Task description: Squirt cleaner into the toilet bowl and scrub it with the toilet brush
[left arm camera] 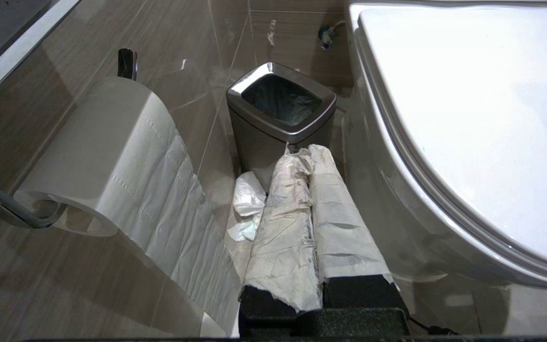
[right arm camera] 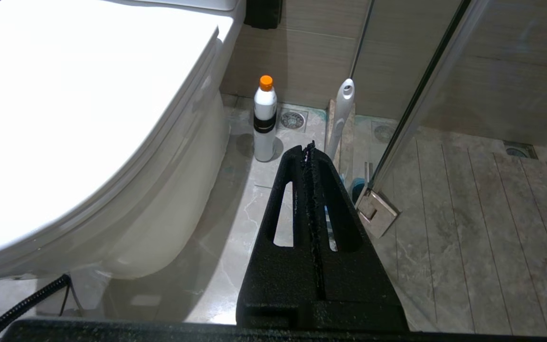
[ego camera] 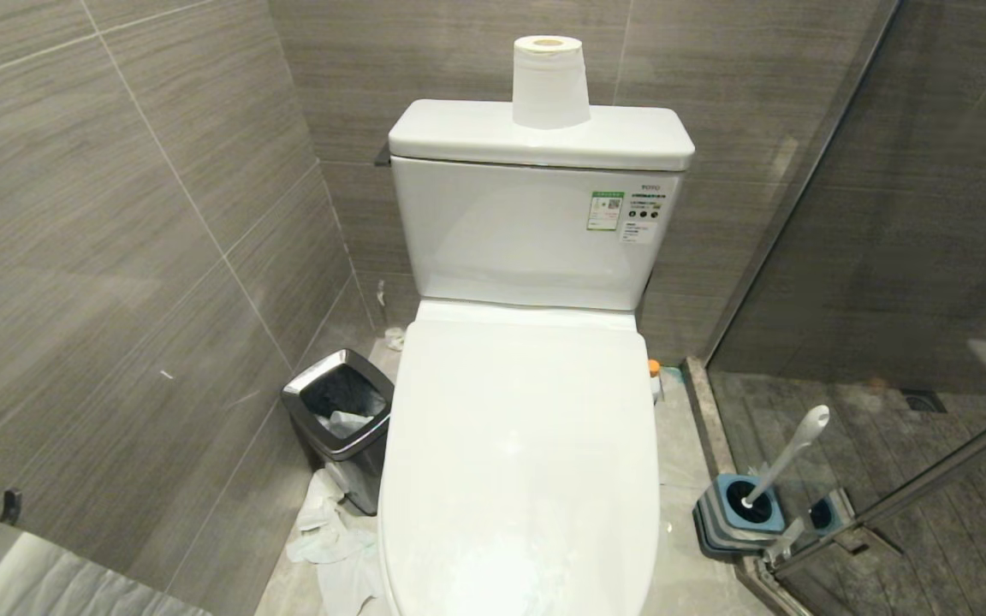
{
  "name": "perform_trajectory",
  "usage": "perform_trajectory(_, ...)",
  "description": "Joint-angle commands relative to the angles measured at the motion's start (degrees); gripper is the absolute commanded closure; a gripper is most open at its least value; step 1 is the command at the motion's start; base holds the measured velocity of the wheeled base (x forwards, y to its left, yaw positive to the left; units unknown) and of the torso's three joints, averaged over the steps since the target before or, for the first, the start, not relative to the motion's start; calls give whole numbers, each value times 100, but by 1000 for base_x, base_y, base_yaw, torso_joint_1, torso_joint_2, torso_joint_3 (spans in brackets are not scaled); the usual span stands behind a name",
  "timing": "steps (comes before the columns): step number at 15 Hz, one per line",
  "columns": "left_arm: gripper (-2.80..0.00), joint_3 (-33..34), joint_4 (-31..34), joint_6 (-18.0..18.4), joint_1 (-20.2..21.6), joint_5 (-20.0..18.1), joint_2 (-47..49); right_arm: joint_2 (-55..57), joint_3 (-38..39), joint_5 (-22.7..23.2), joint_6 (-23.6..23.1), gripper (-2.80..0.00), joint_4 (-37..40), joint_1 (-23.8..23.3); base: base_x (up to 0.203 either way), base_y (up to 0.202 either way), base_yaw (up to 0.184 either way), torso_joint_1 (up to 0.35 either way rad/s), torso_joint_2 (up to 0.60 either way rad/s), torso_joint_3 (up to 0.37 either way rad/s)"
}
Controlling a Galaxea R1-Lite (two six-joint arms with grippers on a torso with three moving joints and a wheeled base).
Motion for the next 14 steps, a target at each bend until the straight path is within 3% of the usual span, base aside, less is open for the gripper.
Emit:
perform_trajectory(1,0,44,-4,0,-3,12,5,-4,70,2,-2,0,-2,0,0,0,0,0,0,0)
perform_trajectory(14,0,44,-4,-79,5,83,5,-4,70,2,-2,0,-2,0,0,0,0,0,0,0)
